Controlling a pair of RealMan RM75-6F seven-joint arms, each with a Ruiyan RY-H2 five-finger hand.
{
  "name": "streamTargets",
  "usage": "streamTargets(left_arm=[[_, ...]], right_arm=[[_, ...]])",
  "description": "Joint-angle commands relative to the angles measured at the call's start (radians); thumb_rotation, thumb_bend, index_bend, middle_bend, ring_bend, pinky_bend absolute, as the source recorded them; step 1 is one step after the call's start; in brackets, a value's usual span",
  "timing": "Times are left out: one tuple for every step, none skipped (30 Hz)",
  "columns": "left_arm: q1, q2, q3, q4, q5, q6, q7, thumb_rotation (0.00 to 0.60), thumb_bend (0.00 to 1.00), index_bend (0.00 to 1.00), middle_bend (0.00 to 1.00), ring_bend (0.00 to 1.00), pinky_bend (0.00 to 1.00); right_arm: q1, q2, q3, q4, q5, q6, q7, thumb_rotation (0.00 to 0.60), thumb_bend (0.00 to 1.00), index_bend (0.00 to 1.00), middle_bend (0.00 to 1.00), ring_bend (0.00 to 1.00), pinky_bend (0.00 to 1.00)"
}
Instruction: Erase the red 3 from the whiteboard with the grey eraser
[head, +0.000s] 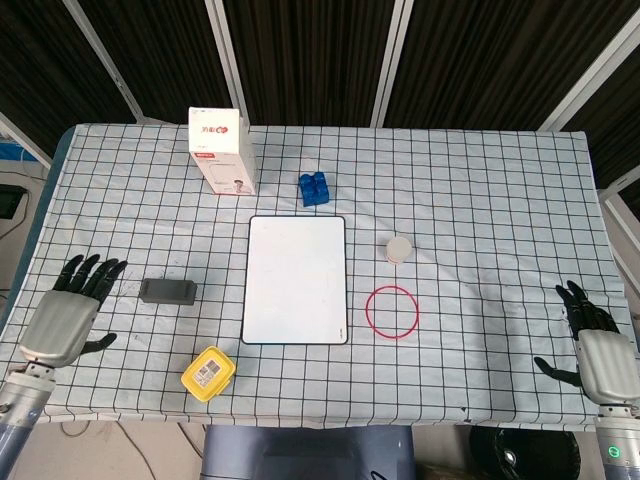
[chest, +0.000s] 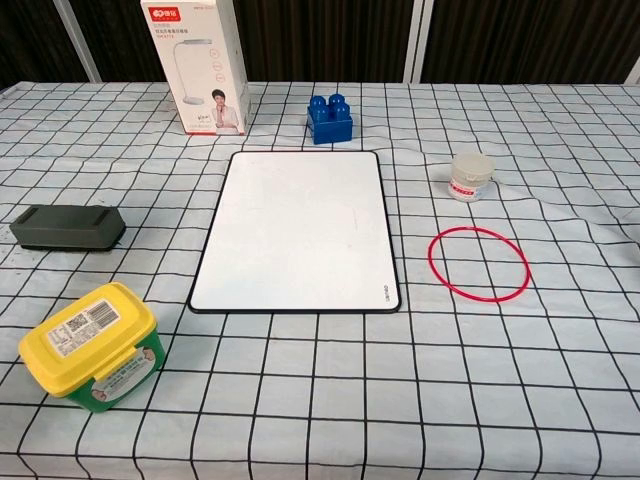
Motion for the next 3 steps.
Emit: streamTargets(left_arm=[[0.048,0.017,0.017,0.039,0.054,0.049,-0.067,0.6,0.03,0.0,0.04,0.0,0.05],[0.056,0.018,0.015,0.046,0.061,0.057,-0.08,0.6,0.03,0.0,0.04,0.0,0.05],[0.065,0.02,0.012,0.052,0.068,0.067,-0.095,0.6,0.03,0.0,0.04,0.0,0.05]], right_arm=[[0.0,0.0,0.0,0.001,-0.001,0.0,0.002,0.6,0.07,0.0,0.05,0.18,0.2],[0.0,0.0,-0.001,0.001,-0.002,0.0,0.001,0.6,0.07,0.0,0.05,0.18,0.2],[0.0,0.0,-0.001,0.001,-0.003,0.001,0.001,0.6,0.07,0.0,0.05,0.18,0.2]])
